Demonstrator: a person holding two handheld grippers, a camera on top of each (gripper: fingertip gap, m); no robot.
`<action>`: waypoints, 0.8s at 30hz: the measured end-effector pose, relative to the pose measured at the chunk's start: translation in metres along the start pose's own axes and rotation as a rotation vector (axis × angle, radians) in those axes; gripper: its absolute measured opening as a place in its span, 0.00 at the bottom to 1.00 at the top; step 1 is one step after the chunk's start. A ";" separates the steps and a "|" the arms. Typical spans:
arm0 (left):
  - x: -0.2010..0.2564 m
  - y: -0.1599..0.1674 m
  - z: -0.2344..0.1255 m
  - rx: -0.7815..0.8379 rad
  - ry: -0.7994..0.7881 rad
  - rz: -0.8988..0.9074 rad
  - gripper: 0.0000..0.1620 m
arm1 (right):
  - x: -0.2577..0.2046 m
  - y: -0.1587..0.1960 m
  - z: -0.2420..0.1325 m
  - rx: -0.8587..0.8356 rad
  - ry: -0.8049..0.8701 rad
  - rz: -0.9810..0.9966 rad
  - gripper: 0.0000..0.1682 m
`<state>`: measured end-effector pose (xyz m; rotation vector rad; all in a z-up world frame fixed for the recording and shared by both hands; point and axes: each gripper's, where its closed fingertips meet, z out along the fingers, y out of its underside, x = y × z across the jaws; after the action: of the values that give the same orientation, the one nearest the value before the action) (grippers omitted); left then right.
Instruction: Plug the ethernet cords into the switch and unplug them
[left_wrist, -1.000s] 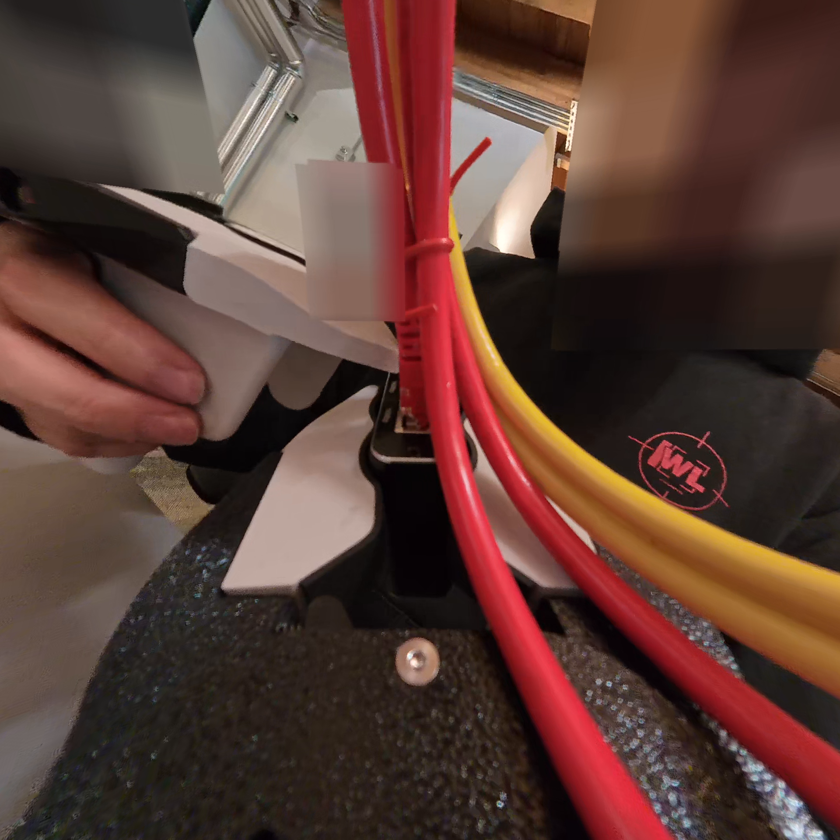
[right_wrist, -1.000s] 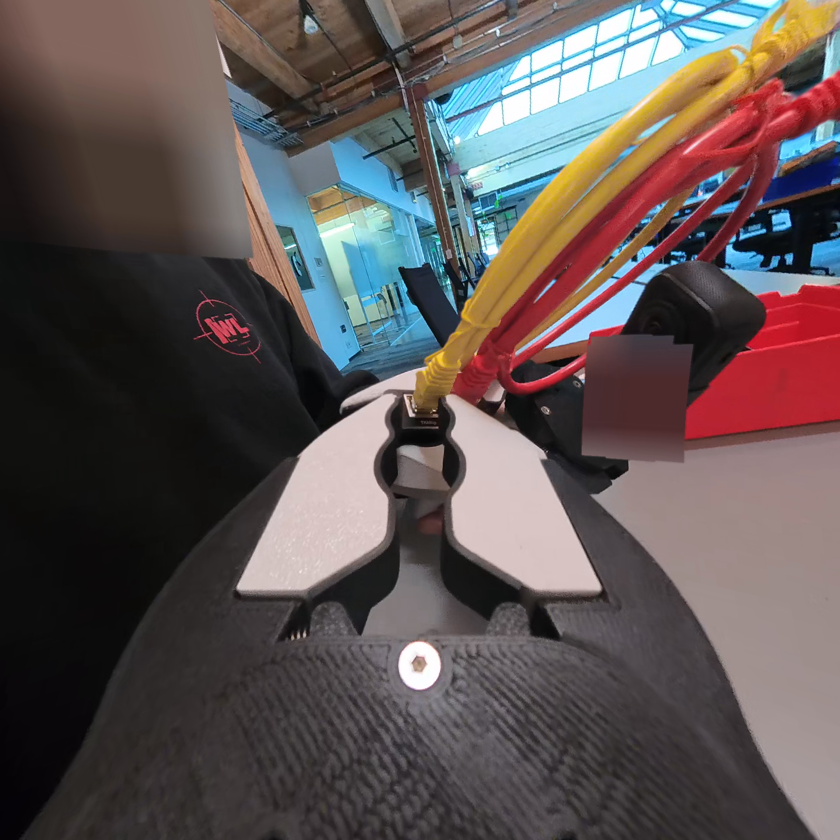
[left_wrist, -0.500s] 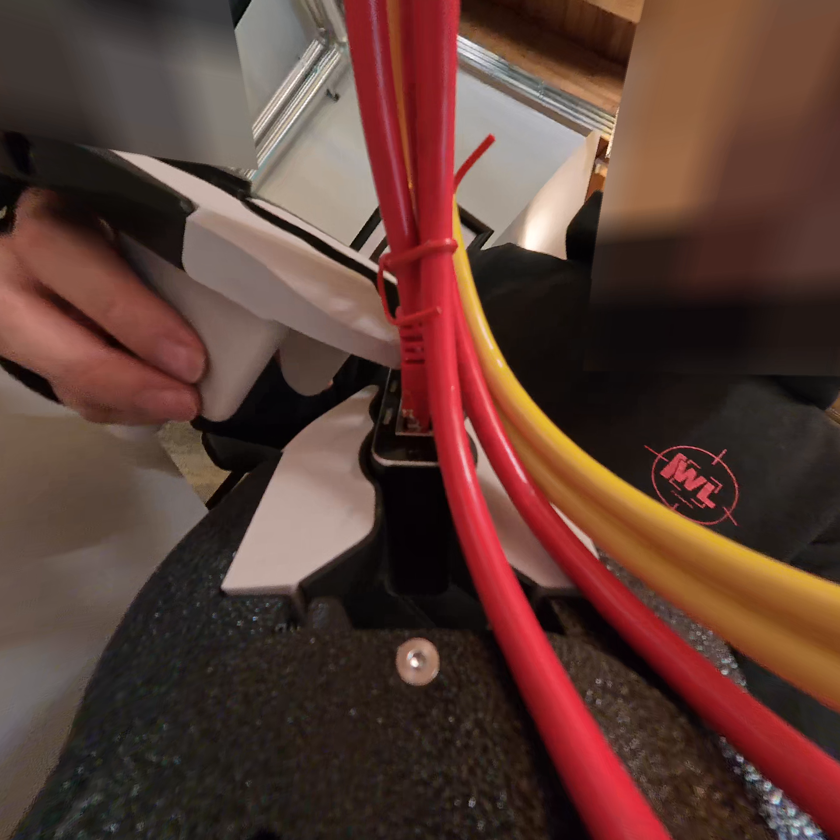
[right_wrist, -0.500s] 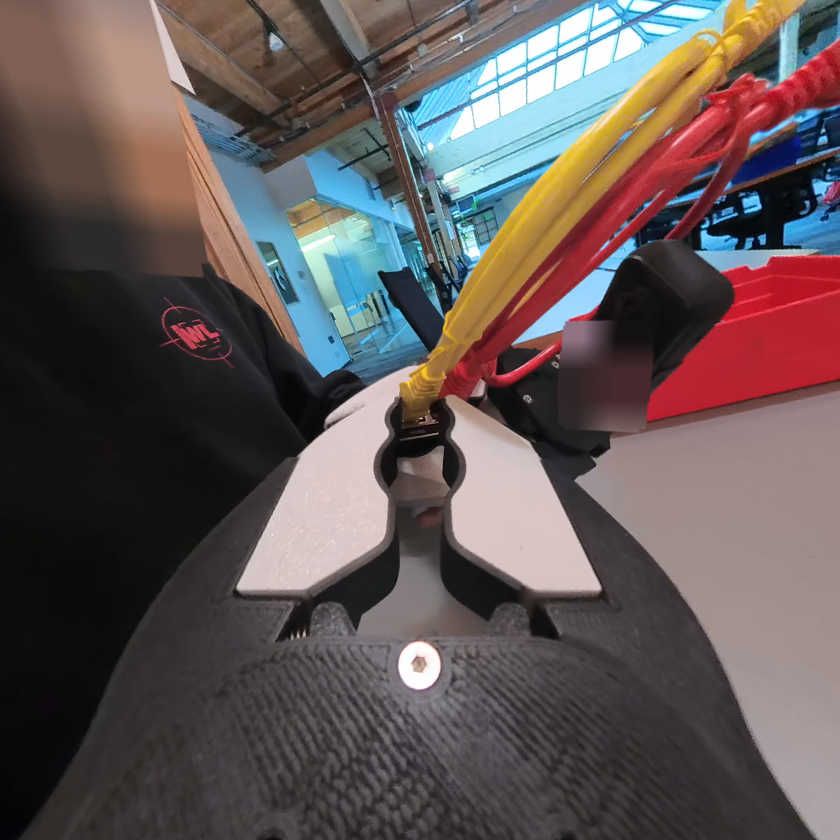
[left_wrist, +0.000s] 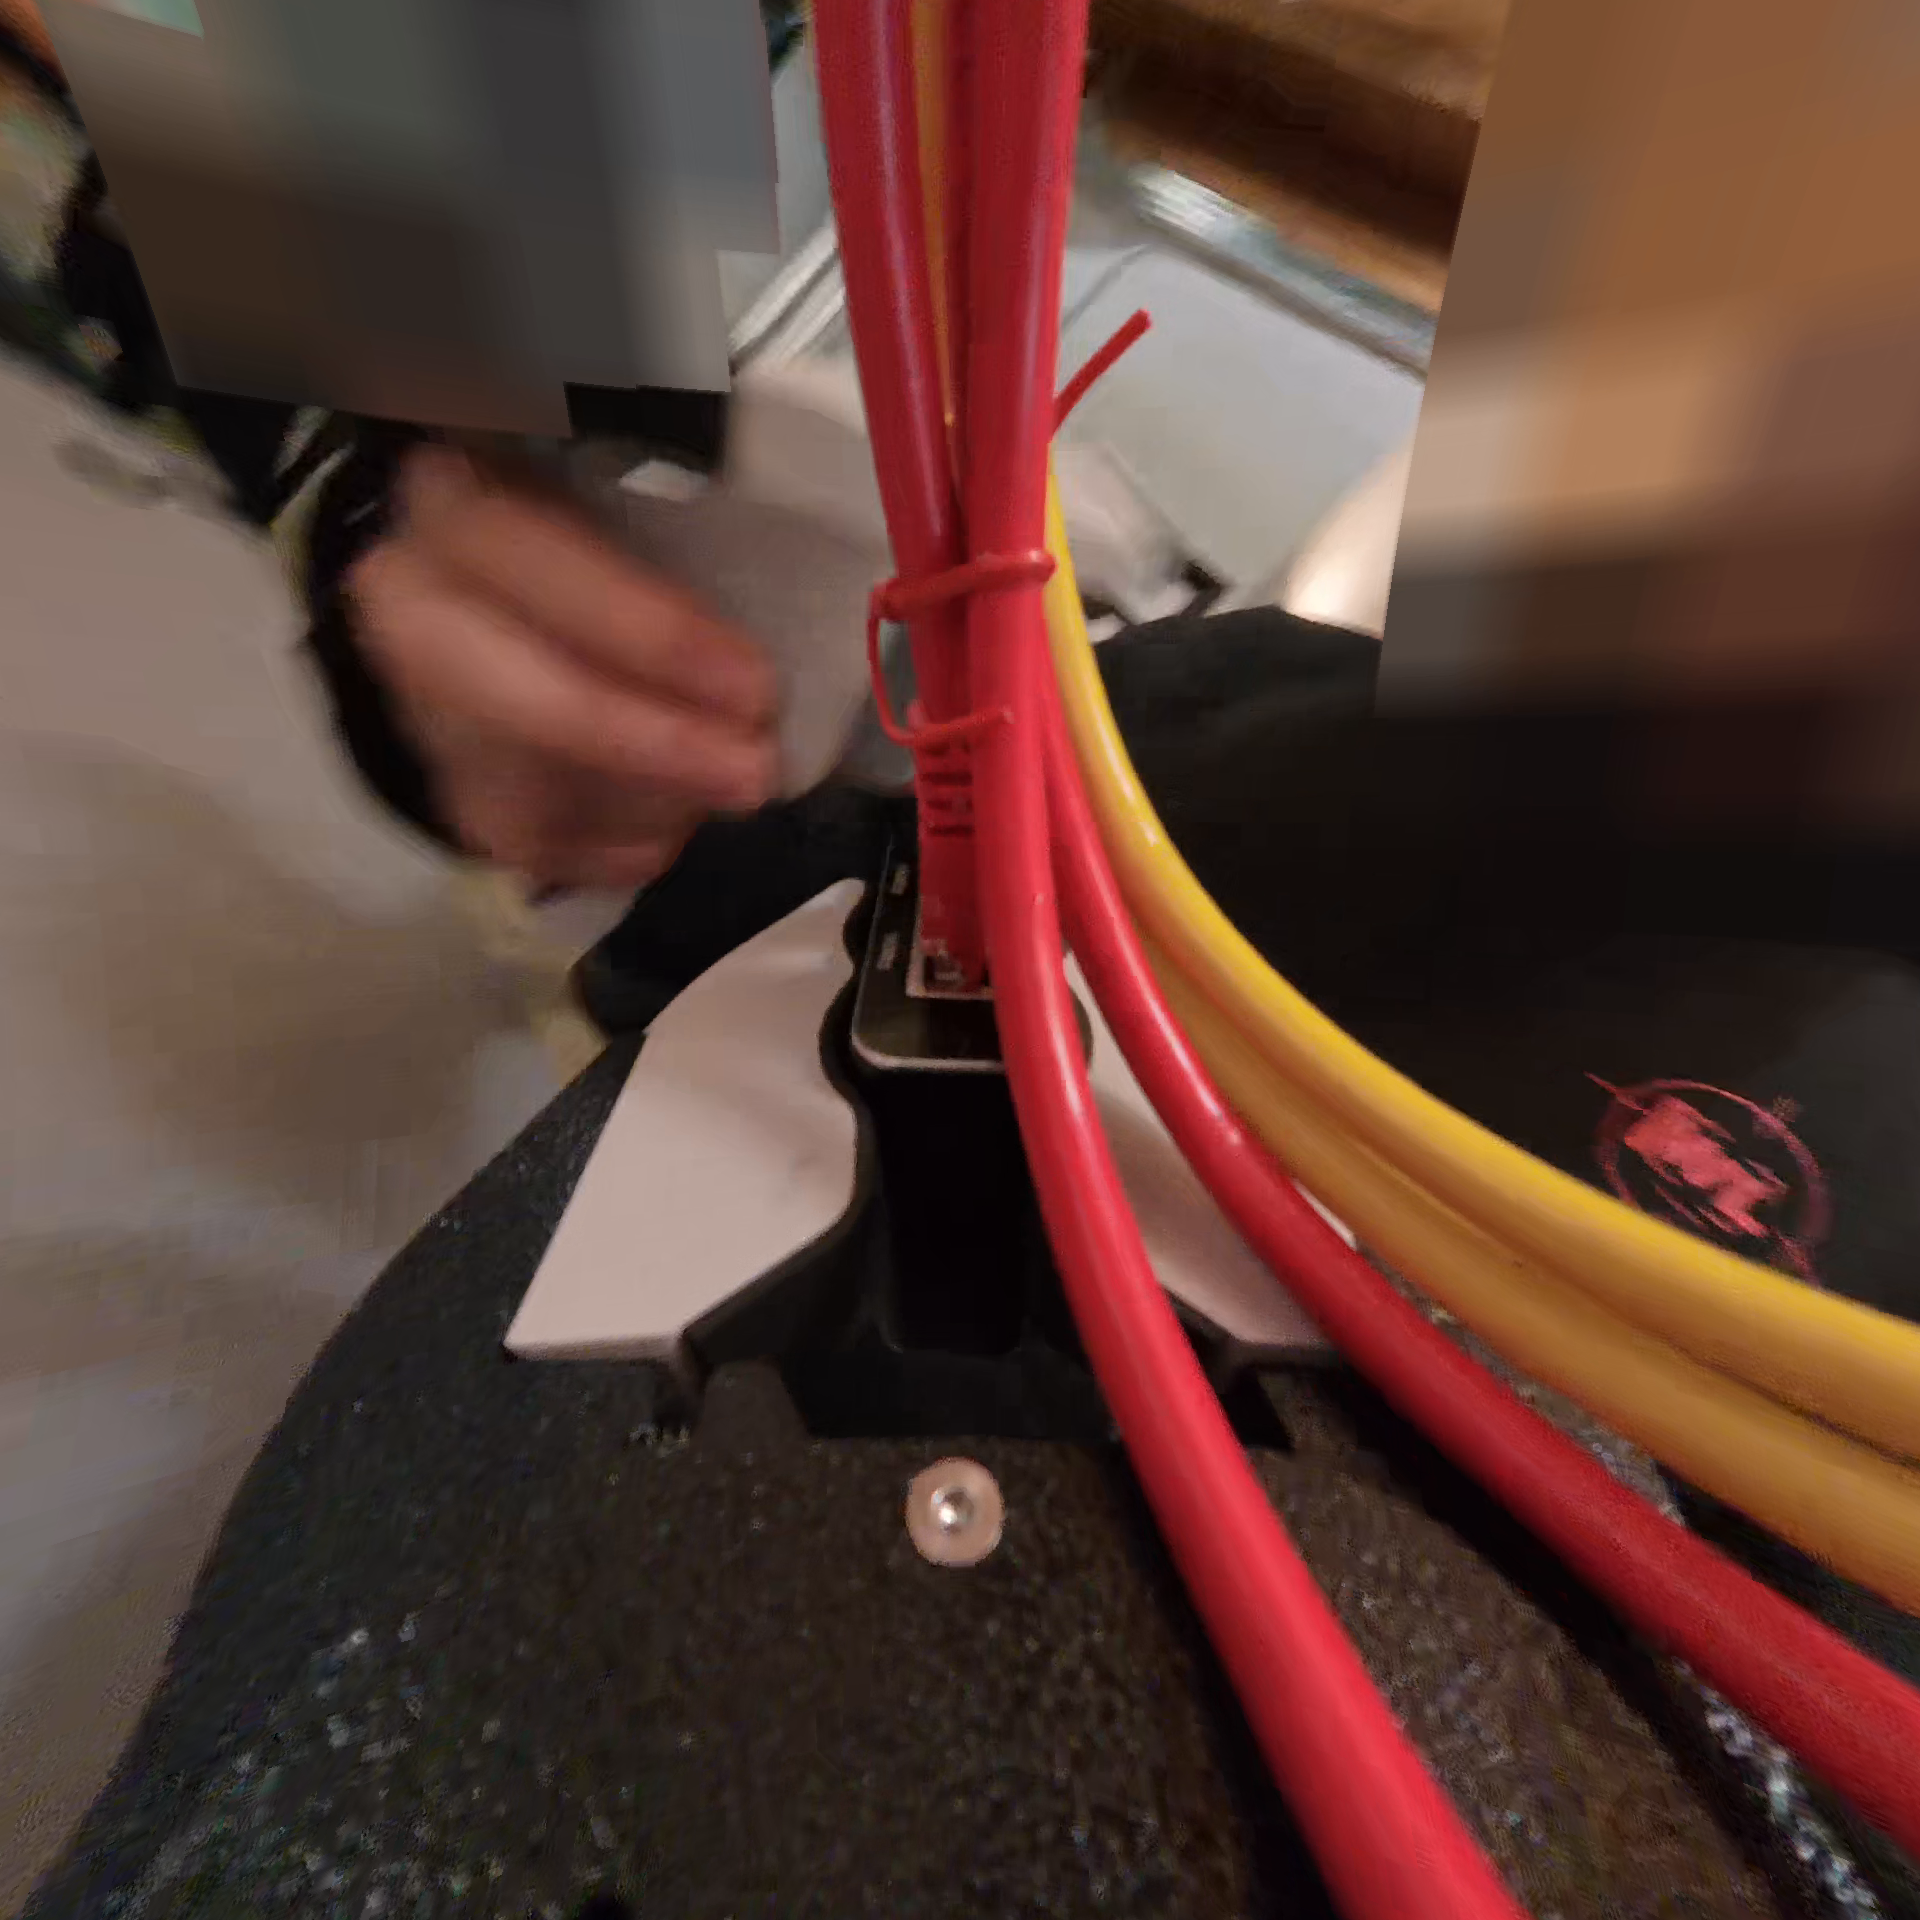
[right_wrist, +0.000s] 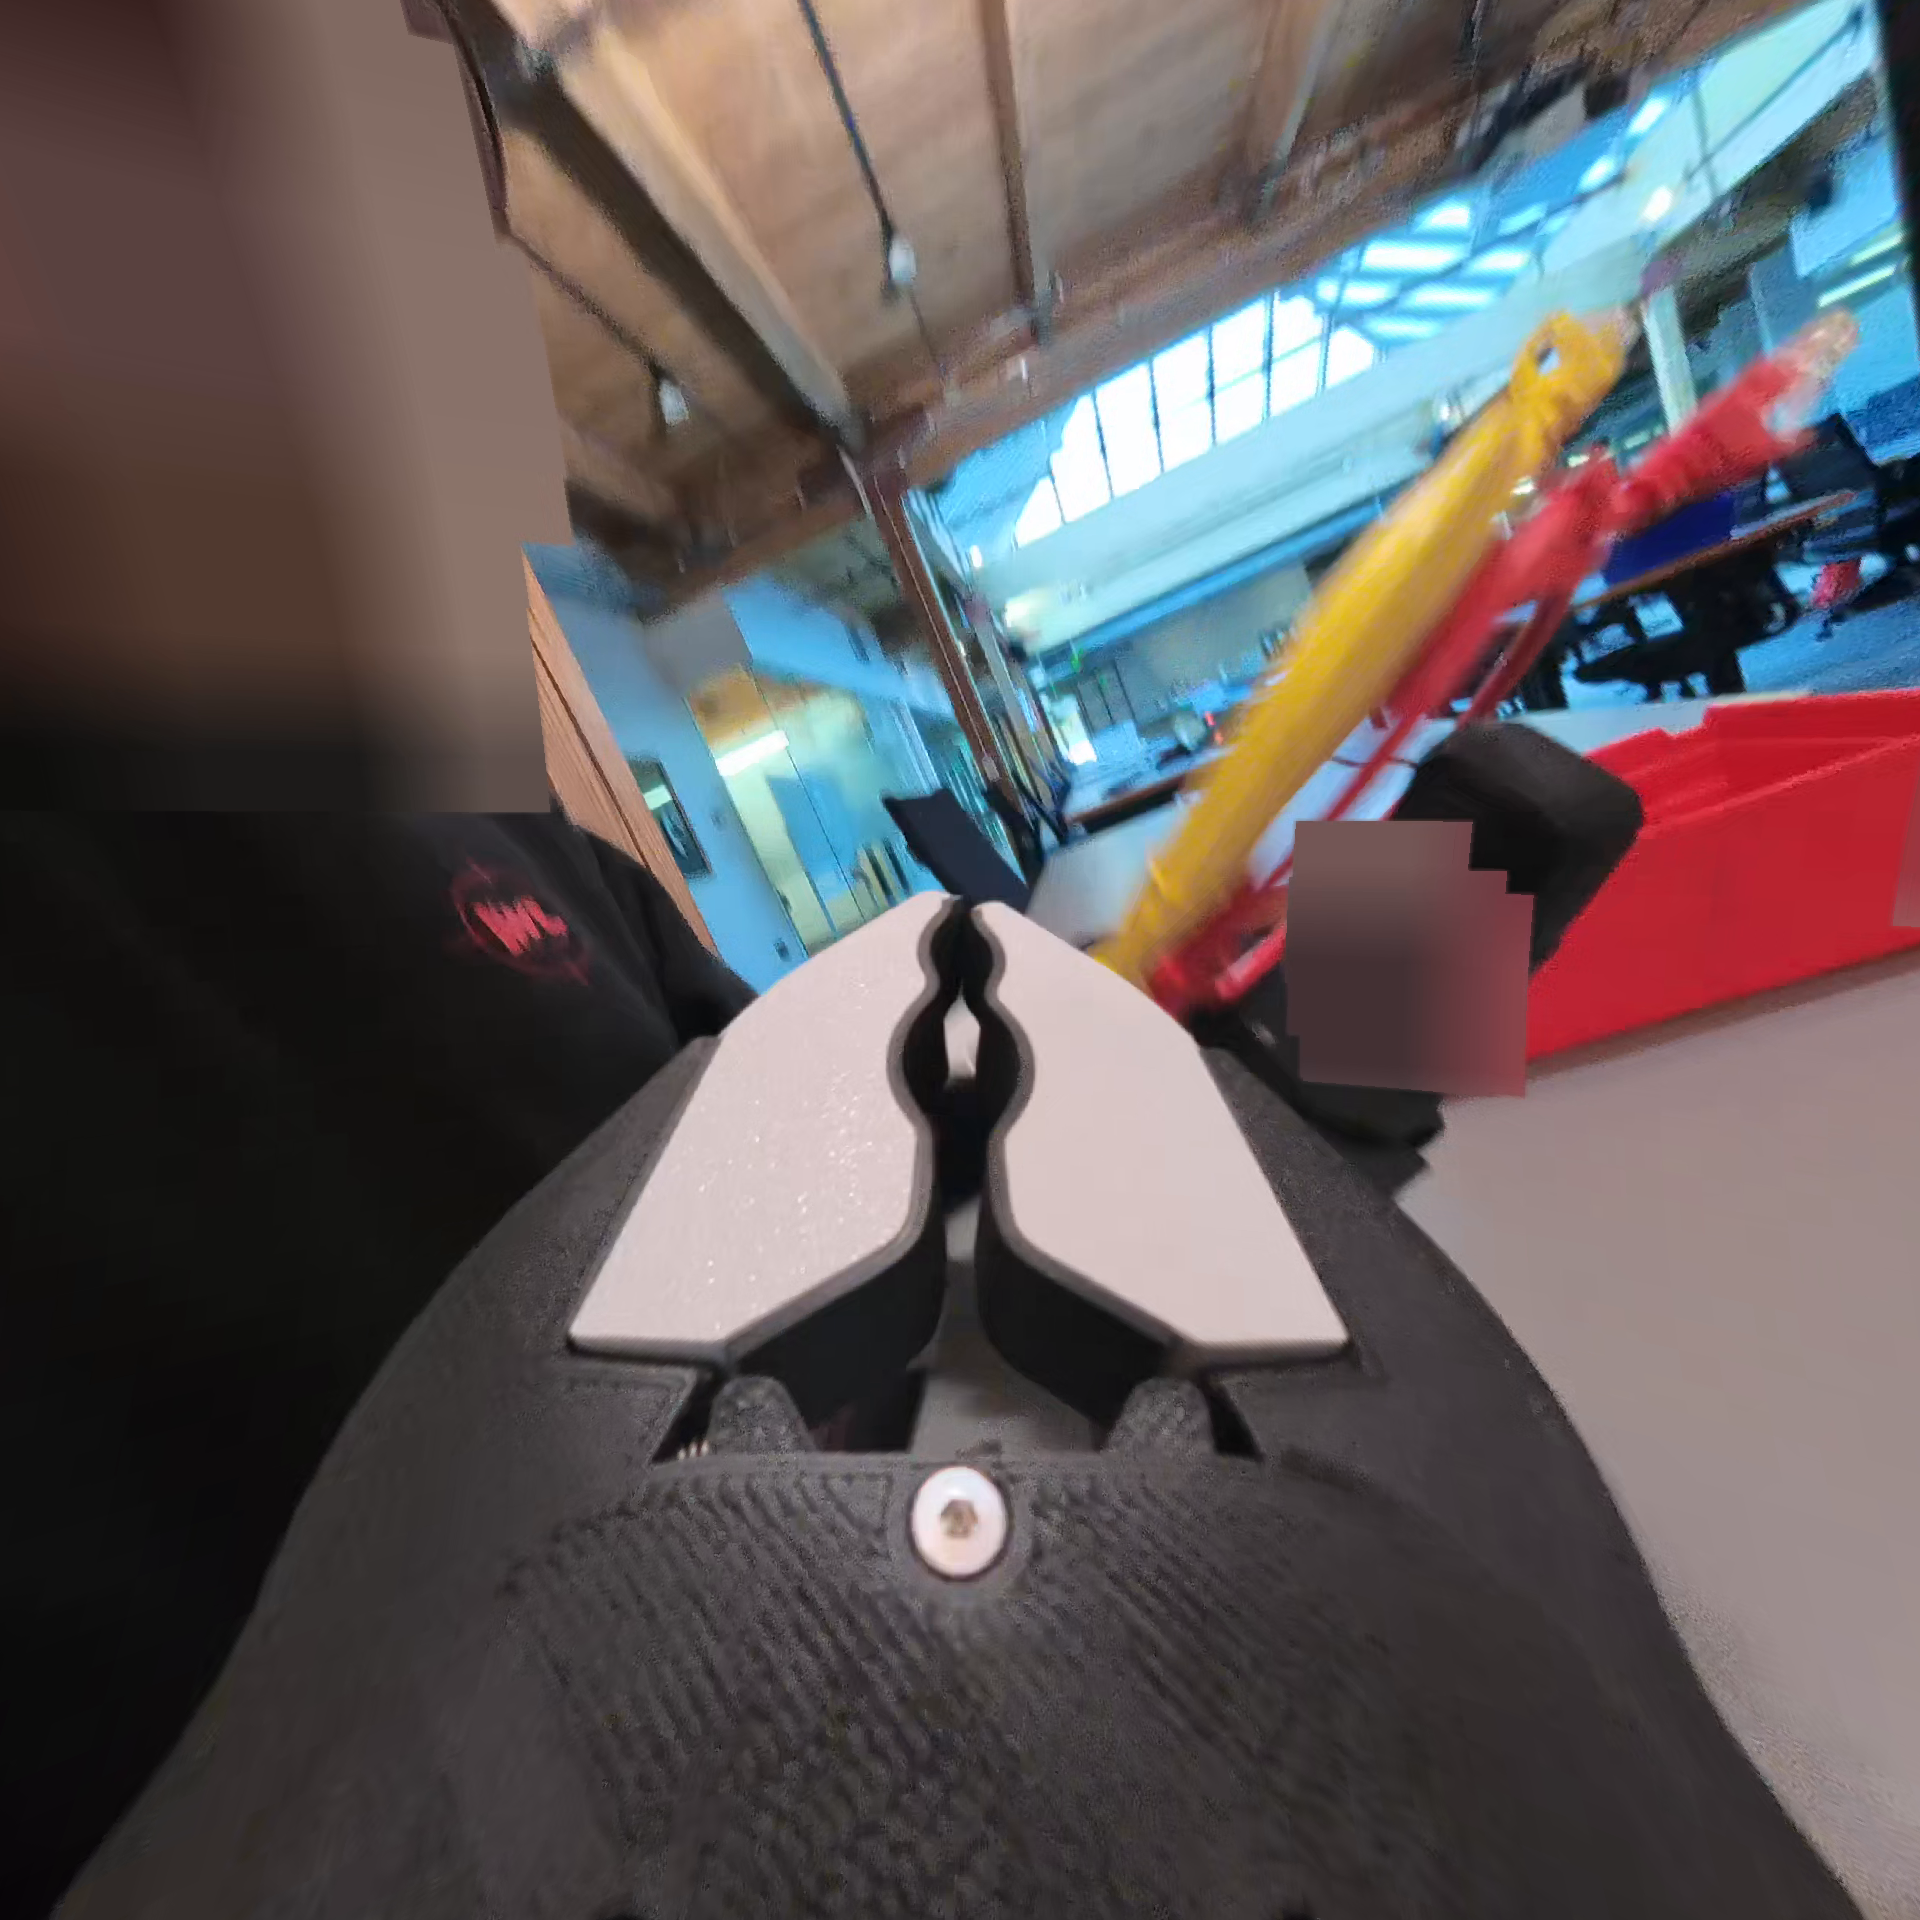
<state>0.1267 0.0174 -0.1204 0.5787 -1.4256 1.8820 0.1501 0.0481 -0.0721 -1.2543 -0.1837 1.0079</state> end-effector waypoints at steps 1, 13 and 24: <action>-0.012 0.005 -0.004 -0.020 -0.057 -0.035 0.18 | 0.002 -0.001 0.000 -0.009 0.013 0.006 0.01; -0.042 0.010 -0.018 -0.081 -0.350 0.029 0.18 | 0.054 0.027 -0.025 -0.173 0.361 0.027 0.13; -0.056 0.002 -0.022 -0.093 -0.507 0.109 0.19 | 0.061 0.022 -0.015 -0.063 0.402 0.073 0.08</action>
<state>0.1631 0.0236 -0.1674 0.9996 -1.8852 1.8142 0.1835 0.0804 -0.1203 -1.5024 0.1440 0.7958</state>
